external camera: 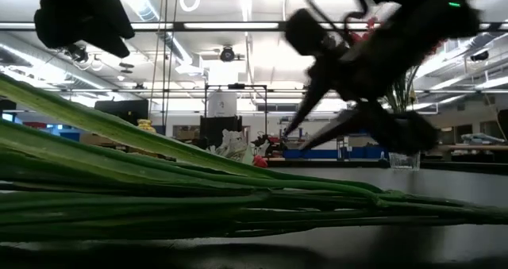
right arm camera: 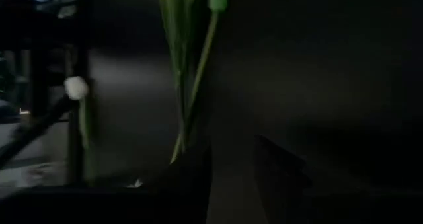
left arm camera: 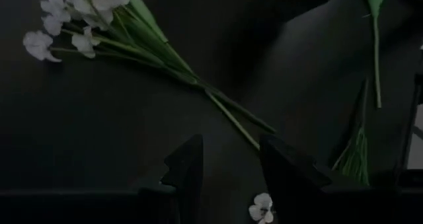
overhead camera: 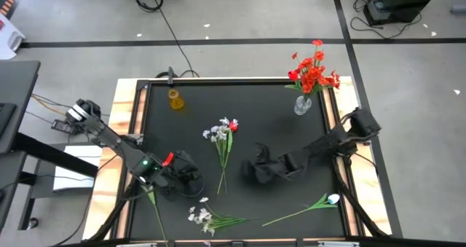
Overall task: Sort flowers into vase by color
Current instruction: Put the red flower into the transparent vase
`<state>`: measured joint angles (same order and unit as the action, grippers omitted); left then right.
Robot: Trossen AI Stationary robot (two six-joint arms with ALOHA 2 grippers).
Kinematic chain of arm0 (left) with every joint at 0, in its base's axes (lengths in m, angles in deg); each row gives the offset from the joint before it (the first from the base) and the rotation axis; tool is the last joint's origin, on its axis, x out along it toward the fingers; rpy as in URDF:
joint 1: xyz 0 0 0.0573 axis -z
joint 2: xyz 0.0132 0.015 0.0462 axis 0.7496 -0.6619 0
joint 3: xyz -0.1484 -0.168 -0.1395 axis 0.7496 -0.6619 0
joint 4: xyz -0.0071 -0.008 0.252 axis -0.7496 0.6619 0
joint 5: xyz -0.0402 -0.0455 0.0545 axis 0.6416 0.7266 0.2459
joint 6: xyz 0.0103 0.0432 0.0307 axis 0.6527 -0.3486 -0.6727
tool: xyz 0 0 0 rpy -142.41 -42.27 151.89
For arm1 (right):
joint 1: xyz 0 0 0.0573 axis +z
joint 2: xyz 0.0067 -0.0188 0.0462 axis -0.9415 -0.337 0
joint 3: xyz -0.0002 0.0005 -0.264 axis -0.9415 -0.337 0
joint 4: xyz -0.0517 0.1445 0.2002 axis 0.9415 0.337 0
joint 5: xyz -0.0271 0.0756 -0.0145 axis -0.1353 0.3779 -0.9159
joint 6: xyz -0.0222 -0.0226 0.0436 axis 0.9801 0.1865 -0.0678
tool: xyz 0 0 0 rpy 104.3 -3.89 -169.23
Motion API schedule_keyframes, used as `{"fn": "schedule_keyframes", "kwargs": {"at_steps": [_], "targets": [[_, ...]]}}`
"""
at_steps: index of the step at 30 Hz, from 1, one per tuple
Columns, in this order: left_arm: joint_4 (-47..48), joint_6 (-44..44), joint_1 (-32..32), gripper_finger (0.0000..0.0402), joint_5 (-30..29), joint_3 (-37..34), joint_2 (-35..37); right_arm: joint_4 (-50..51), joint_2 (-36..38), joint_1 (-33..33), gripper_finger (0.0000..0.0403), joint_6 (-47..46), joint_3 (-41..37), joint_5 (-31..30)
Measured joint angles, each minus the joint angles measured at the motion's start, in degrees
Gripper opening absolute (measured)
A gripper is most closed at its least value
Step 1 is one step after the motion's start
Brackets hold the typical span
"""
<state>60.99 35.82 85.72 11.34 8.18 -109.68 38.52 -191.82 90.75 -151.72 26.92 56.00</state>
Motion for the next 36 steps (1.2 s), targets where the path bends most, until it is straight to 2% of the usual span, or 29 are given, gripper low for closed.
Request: {"fn": "schedule_keyframes", "kwargs": {"at_steps": [6,9,14,18,36], "targets": [[0.1,1.2,0.3,0.0155,1.6,0.0,0.0,20.2,-5.4,-4.9,0.0111,3.7,13.5,-0.8],[0.1,1.3,0.9,0.0155,1.6,0.0,0.1,24.2,-7.9,-7.8,0.011,7.8,18.3,0.3],[0.8,1.3,1.7,0.0155,1.6,0.0,0.1,24.6,-11.8,-12.3,0.0119,14.0,23.5,5.6],[2.1,2.3,2.4,0.0155,1.6,0.0,0.1,25.1,-14.2,-14.8,0.013,14.9,25.6,8.6],[5.6,5.7,4.5,0.0155,1.7,0.1,0.2,24.1,-17.1,-18.5,0.0138,16.9,26.5,12.4]]}}
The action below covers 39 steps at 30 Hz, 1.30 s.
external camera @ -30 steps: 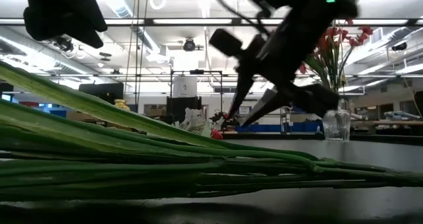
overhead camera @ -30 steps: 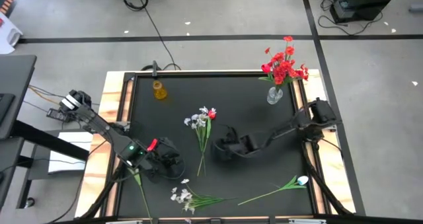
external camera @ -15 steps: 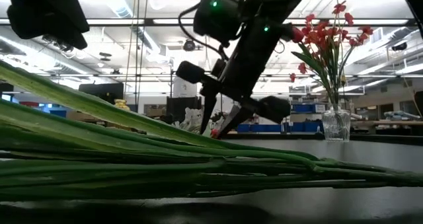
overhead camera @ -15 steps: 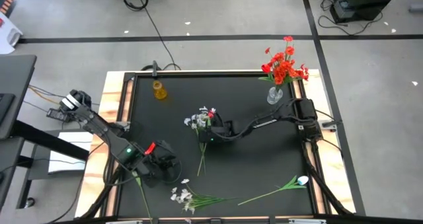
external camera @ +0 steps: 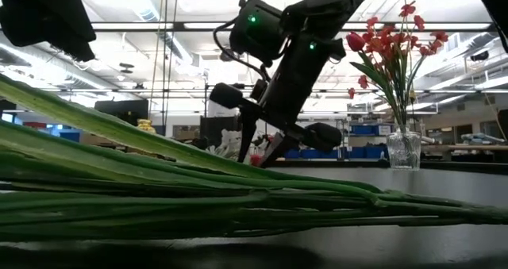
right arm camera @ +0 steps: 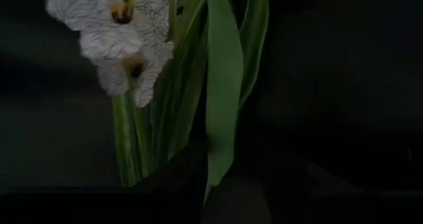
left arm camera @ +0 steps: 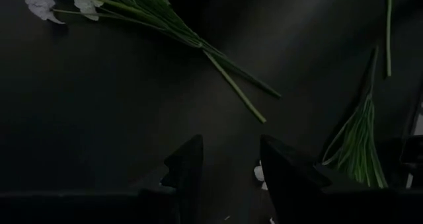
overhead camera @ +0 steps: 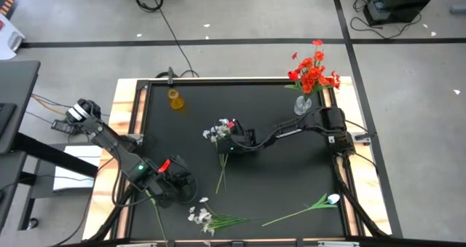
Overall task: Sort flowers into vase by color
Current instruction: Put the red flower into the transparent vase
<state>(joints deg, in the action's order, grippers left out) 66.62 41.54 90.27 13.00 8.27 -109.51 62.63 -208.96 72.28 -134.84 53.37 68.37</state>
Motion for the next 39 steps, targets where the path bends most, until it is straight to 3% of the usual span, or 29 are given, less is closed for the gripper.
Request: {"fn": "schedule_keyframes", "kwargs": {"at_steps": [8,17,21,29,35,39], "targets": [[0.9,2.3,0.0,0.0155,0.0,0.0,0.0,0.7,-0.4,-0.4,0.0126,2.6,0.0,-0.6],[0.7,4.2,0.1,0.0155,0.0,0.0,0.0,5.3,1.3,-0.6,0.0042,6.7,-0.2,0.1],[0.7,4.6,0.4,0.0155,0.0,0.0,0.0,11.8,5.0,0.5,0.003,6.9,-0.4,-0.8],[0.8,3.8,0.3,0.0155,-0.1,0.0,0.0,27.8,13.3,1.7,0.004,6.9,-0.2,-3.6],[1.0,2.6,-0.5,0.0155,-0.2,0.0,0.0,29.5,13.4,1.6,0.0078,5.0,-0.2,-1.3],[0.9,2.7,-0.5,0.0155,-0.2,0.0,0.0,32.5,11.9,2.1,0.0114,-1.1,-0.5,3.8]]}}
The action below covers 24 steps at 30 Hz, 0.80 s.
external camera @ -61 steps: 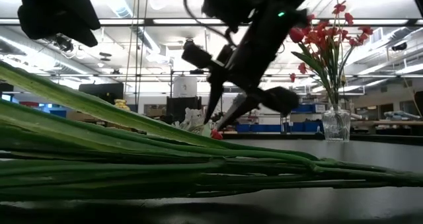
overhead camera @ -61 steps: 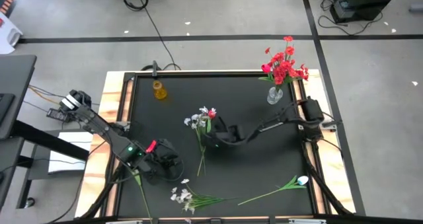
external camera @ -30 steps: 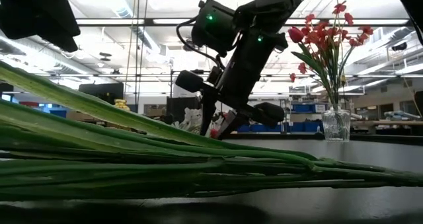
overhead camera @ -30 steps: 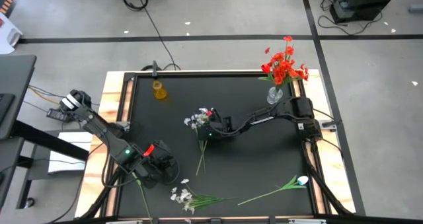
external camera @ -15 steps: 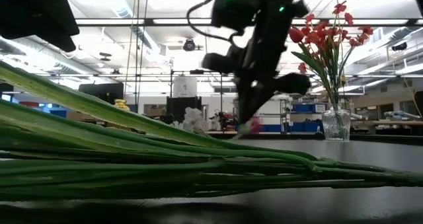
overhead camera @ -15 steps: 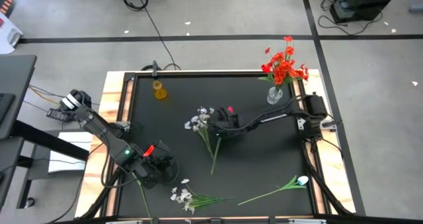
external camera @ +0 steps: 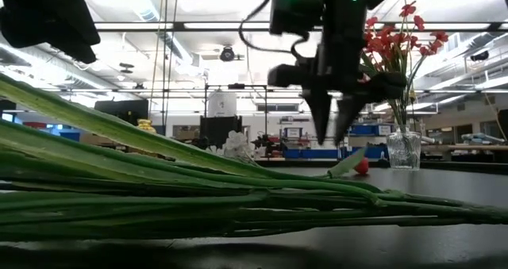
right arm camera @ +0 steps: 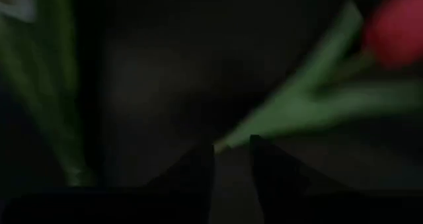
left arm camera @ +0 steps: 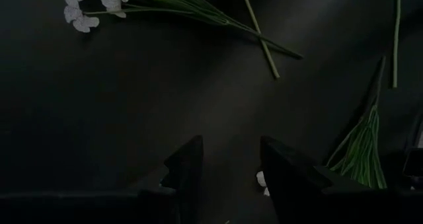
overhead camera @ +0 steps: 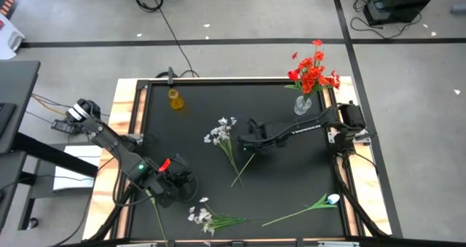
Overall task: Sort flowers into vase by color
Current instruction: Put the red flower into the transparent vase
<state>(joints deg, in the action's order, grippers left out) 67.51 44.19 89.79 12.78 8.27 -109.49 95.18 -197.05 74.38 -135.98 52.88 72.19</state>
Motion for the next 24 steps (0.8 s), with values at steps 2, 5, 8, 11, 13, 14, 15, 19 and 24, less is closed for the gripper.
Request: {"fn": "schedule_keyframes", "kwargs": {"at_steps": [2,5,8,11,13,14,15,19,24], "targets": [[0.2,0.2,0.1,0.0155,0.0,0.0,0.0,2.8,-0.9,1.0,0.0133,-4.2,0.0,1.8],[0.5,0.4,0.1,0.0155,0.0,0.0,0.0,4.0,-1.5,2.2,0.0161,-8.7,0.0,3.8],[0.9,0.3,-0.3,0.0155,-0.3,0.0,0.0,2.1,-1.8,2.6,0.0186,-12.9,0.0,2.8],[1.1,0.0,-1.0,0.0155,-0.5,0.0,0.0,0.5,-2.2,1.8,0.0203,-15.8,0.0,0.2],[1.2,-0.3,-1.4,0.0155,-0.5,0.0,0.0,-0.4,-3.1,0.9,0.0209,-17.6,0.0,-0.8],[1.1,-0.6,-1.6,0.0155,-0.5,0.0,0.0,-0.5,-3.6,0.5,0.021,-18.7,0.0,-0.8],[1.2,-0.7,-1.8,0.0155,-0.5,0.0,0.0,-0.4,-4.2,0.3,0.021,-19.7,0.0,-0.6],[1.1,-0.3,-1.8,0.0155,-0.4,0.0,0.0,-1.7,-6.5,-0.4,0.0207,-20.4,0.0,0.6],[1.0,1.4,-0.7,0.0155,-0.2,0.0,0.0,-1.8,-8.2,-1.3,0.0198,-20.3,0.2,1.7]]}}
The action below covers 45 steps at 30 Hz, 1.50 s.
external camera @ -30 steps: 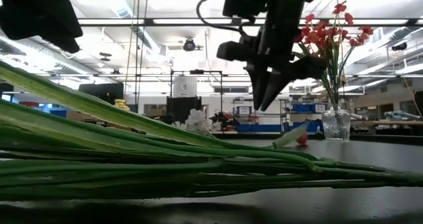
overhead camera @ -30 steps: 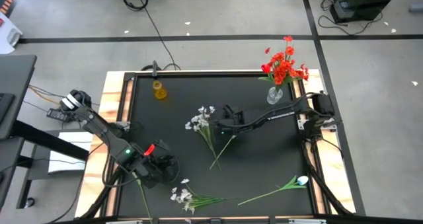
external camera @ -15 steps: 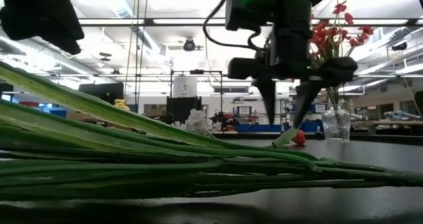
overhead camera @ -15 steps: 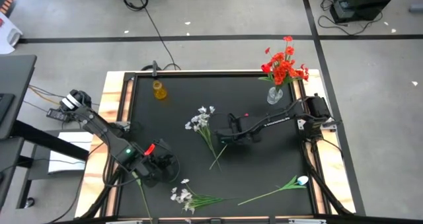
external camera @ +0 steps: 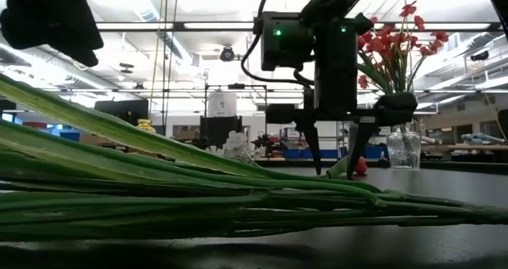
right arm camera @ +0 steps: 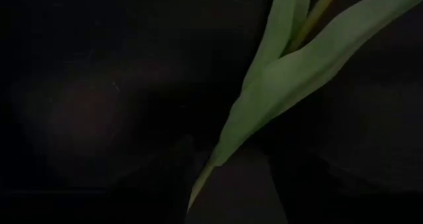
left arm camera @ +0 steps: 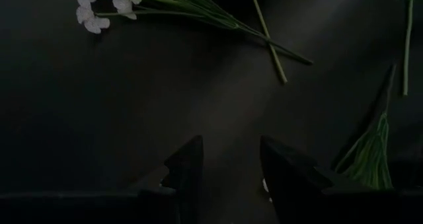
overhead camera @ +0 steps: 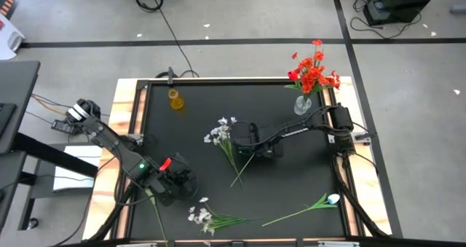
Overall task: Sort flowers into vase by color
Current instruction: Put the red flower into the transparent vase
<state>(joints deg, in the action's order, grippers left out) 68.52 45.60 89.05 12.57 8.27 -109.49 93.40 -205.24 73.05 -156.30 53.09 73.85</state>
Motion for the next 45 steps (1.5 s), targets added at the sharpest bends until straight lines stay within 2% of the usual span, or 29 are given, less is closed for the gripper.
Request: {"fn": "schedule_keyframes", "kwargs": {"at_steps": [2,5,12,17,23,28,33,40,45], "targets": [[0.1,0.7,0.5,0.0155,0.0,0.0,0.0,0.0,-0.3,-0.3,0.0191,0.4,0.1,-0.8],[0.1,1.6,1.3,0.0155,0.0,0.0,0.0,-0.9,-0.3,-1.1,0.0169,5.7,0.0,-0.2],[0.1,2.3,1.9,0.0155,0.0,0.0,0.0,-0.4,-0.3,-1.4,0.0073,12.3,0.0,-1.2],[0.1,2.3,1.9,0.0155,0.0,0.0,0.0,1.2,-0.3,-1.8,0.0027,16.1,0.0,-1.2],[0.1,2.3,1.9,0.0155,0.2,0.0,0.0,2.2,0.6,-1.5,0.0009,17.9,-0.2,-1.2],[0.1,3.1,2.1,0.0155,0.2,0.0,0.0,3.3,5.4,0.5,0.0008,15.8,-0.4,-6.0],[0.1,3.2,2.5,0.0155,0.2,0.0,0.0,5.2,13.2,4.3,0.0007,13.1,-0.4,-17.2],[0.2,3.2,2.5,0.0155,0.2,0.0,0.0,14.2,23.3,12.4,0.0008,10.8,-0.3,-41.0],[0.2,2.9,2.4,0.0155,0.2,0.0,0.0,18.5,27.2,17.4,0.0013,15.6,-0.3,-58.0]]}}
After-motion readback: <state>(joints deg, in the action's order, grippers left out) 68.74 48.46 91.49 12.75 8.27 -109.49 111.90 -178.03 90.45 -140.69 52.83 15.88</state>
